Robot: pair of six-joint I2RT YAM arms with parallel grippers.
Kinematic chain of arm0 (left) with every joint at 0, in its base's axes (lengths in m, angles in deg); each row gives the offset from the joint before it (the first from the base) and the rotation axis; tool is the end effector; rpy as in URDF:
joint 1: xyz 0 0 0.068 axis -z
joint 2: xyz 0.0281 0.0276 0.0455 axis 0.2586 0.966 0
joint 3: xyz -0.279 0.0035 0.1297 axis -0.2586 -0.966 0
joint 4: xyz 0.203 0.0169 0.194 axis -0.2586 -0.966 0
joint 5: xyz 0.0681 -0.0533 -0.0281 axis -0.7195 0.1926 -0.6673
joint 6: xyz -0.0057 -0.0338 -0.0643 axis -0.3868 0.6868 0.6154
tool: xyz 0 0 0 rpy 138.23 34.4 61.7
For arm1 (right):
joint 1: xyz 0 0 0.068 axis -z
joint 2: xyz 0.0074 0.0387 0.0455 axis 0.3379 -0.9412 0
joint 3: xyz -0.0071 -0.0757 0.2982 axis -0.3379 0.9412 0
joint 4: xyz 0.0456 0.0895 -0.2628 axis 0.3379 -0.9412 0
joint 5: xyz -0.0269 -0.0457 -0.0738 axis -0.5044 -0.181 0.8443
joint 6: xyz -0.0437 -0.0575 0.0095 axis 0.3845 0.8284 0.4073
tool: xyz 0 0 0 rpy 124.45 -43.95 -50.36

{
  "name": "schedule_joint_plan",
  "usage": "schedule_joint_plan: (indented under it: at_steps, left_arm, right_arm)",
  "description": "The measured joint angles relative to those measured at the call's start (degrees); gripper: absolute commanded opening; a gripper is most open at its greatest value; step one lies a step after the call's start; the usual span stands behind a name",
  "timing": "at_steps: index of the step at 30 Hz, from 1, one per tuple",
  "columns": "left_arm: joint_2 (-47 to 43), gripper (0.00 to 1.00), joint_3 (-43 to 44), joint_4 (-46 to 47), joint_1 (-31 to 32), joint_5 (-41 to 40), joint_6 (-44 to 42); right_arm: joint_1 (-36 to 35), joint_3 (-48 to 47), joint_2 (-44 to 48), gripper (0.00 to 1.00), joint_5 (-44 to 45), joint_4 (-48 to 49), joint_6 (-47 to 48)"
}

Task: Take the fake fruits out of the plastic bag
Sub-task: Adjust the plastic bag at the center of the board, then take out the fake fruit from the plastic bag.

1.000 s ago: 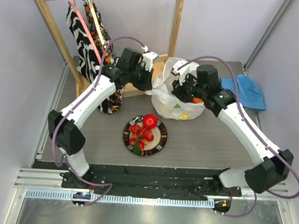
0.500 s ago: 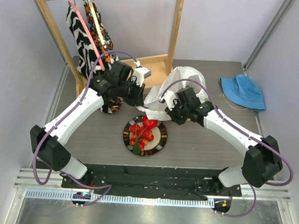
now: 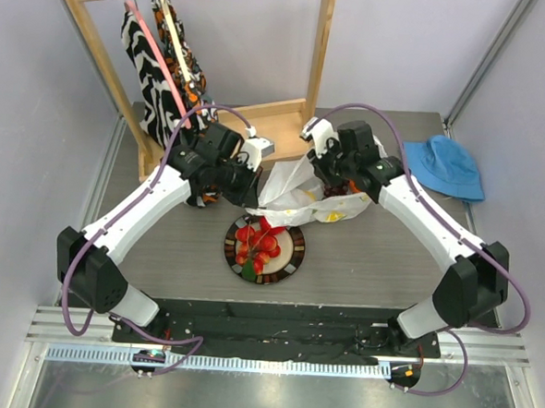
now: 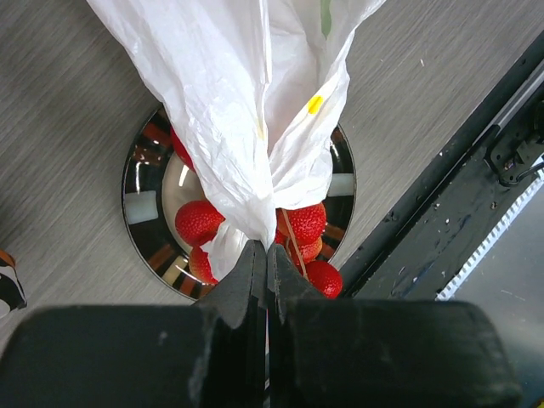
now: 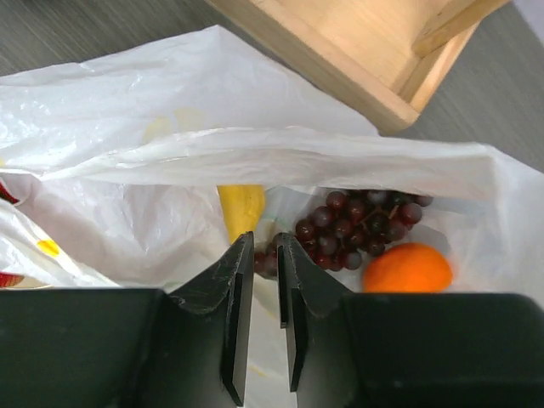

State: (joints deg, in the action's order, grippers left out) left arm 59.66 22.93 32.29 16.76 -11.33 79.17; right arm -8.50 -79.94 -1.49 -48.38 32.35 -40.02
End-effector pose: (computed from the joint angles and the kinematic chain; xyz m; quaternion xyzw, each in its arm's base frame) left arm 0.2801 -0.2010 0.3501 0.2939 0.8828 -0.2733 0.2442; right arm 0.3264 0.1847 0.3513 -0.4130 0.7913 0.0819 0.4434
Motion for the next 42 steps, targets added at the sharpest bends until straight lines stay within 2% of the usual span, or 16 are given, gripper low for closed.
schedule_joint_plan:
  at_steps: [6, 9, 10, 11, 14, 17, 21, 24, 31, 33, 37, 38, 42]
  left_arm:
    - [-0.09, 0.00, 0.92, 0.26, 0.00, 0.68, 0.28]
    - [-0.09, 0.00, 1.95, 0.35, 0.00, 0.68, 0.46]
    - [-0.07, 0.00, 2.49, 0.52, 0.00, 0.68, 0.68]
    - [-0.07, 0.00, 2.91, 0.66, 0.00, 0.68, 0.85]
    - [-0.07, 0.00, 3.78, 1.40, 0.00, 0.68, 1.09]
    - [-0.07, 0.00, 3.96, 1.62, 0.00, 0.68, 1.11]
    - [0.26, 0.00, 4.17, 1.68, 0.00, 0.68, 1.07]
    - [0.44, 0.00, 4.20, 1.86, 0.00, 0.66, 1.05]
    - [2.12, 0.00, 5.42, 2.16, 0.00, 0.90, 1.25]
    - [3.13, 0.00, 6.38, 2.36, 0.00, 1.11, 1.27]
    - [4.26, 0.00, 7.50, 2.54, 0.00, 1.11, 1.27]
    - [4.50, 0.00, 7.69, 2.60, 0.00, 1.11, 1.27]
    - [5.11, 0.00, 7.96, 2.80, 0.00, 1.07, 1.25]
  right_arm:
    - [-0.57, -0.09, -9.90, 0.17, 0.13, -0.09, -2.01]
    - [-0.85, 0.79, -10.73, 0.17, 1.49, 0.42, -2.08]
    - [-0.94, 1.51, -10.73, 0.20, 2.54, 0.70, -2.08]
    - [-0.96, 1.77, -10.78, 0.33, 3.32, 0.72, -2.08]
    - [-1.16, 1.92, -12.31, 0.57, 5.84, 1.97, -2.64]
    - [-1.22, 0.92, -15.74, 0.66, 5.77, 2.34, -3.54]
    - [-1.25, -2.99, -18.95, 0.73, 0.46, 0.35, -4.04]
    - [-1.27, -4.57, -19.61, 0.75, -2.75, -2.08, -4.37]
    - [-1.27, -5.31, -24.44, 0.76, -2.78, -4.09, -5.14]
    - [-1.25, -6.19, -26.51, 0.75, -2.32, -4.09, -5.29]
    - [-1.25, -8.26, -28.65, 0.50, -2.21, -3.43, -5.77]
    - [-1.09, -8.48, -28.83, 0.39, -2.25, -2.99, -5.95]
    - [-0.07, -8.55, -28.79, 0.24, -2.82, -1.64, -7.04]
